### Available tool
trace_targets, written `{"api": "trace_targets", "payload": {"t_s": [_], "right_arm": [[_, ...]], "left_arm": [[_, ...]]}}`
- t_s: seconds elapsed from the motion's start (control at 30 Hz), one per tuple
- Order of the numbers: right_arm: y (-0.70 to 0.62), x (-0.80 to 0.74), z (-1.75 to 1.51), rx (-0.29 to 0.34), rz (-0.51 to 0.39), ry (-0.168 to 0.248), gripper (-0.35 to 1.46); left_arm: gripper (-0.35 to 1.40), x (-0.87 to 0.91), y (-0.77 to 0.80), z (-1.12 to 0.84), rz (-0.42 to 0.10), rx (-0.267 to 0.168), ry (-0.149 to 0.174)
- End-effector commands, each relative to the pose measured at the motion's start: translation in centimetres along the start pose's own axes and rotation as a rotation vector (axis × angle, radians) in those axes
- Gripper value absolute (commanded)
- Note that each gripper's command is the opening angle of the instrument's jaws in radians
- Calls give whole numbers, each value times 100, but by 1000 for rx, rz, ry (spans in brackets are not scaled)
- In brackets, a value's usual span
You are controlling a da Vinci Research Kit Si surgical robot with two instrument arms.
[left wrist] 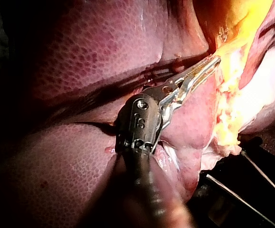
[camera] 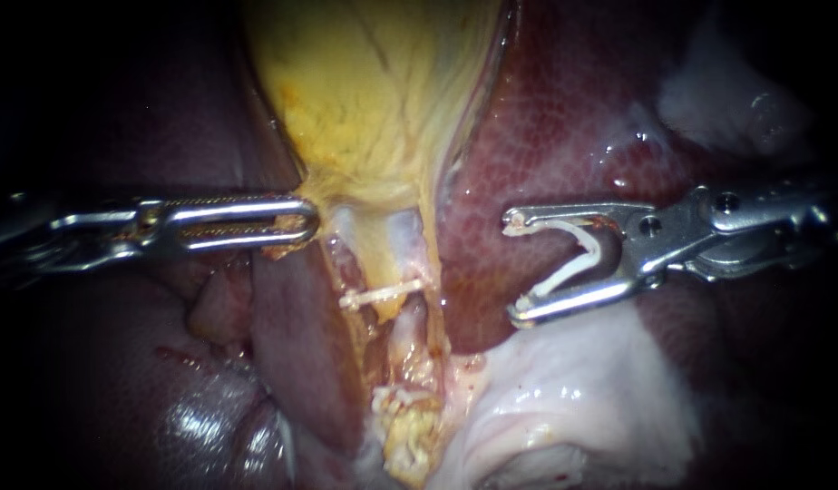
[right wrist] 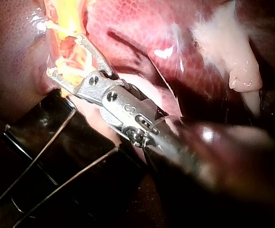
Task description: Clipping first clip right tube
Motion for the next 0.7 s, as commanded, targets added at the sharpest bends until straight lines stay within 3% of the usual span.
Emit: {"api": "trace_targets", "payload": {"t_s": [0.03,0.23,0.43,0.7], "right_arm": [[0,0,0,0,0,0,60],[0,0,0,3,0,0,60],[0,-1,1,5,0,0,60],[-1,-9,13,17,-8,1,60]], "left_arm": [[-35,-1,0,-1,-2,0,0],[-35,-25,0,-27,-15,3,8],[-35,-50,-3,-57,-38,-6,-22],[-35,-55,-6,-65,-35,-7,-31]]}}
